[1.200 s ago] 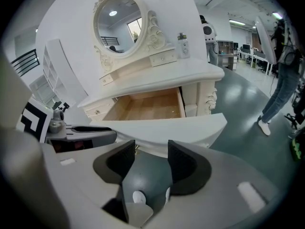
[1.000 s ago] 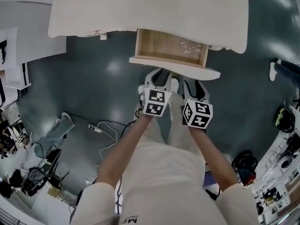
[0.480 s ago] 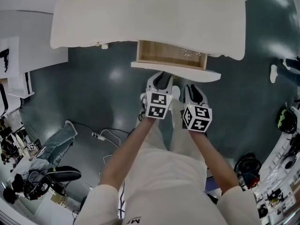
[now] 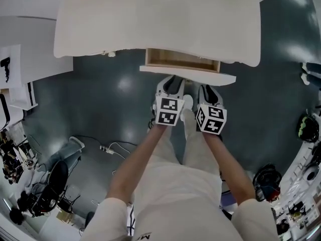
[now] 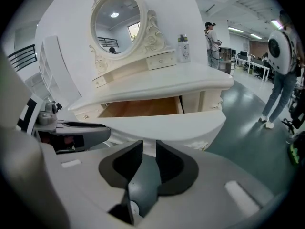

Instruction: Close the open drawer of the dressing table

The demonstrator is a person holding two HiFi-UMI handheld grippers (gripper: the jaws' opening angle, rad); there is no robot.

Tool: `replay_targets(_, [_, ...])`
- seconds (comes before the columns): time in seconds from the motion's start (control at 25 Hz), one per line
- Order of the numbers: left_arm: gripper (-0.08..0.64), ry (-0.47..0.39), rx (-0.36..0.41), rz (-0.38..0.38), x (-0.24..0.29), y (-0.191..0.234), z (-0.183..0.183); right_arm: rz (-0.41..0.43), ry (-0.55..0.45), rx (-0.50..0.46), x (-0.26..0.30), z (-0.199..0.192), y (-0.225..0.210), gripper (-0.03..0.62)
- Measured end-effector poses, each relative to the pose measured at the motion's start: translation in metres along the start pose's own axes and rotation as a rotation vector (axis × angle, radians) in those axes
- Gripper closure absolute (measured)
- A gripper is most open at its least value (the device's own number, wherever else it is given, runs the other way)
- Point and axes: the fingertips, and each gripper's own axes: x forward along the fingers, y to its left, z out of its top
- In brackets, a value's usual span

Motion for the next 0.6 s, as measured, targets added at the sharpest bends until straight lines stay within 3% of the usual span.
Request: replay_targets(0.6, [0.451,0.007,-0.002,0.01,0.014,0.0,0.009,0.003,-0.024,-0.008,0.002,0.016,-0.012,0.508])
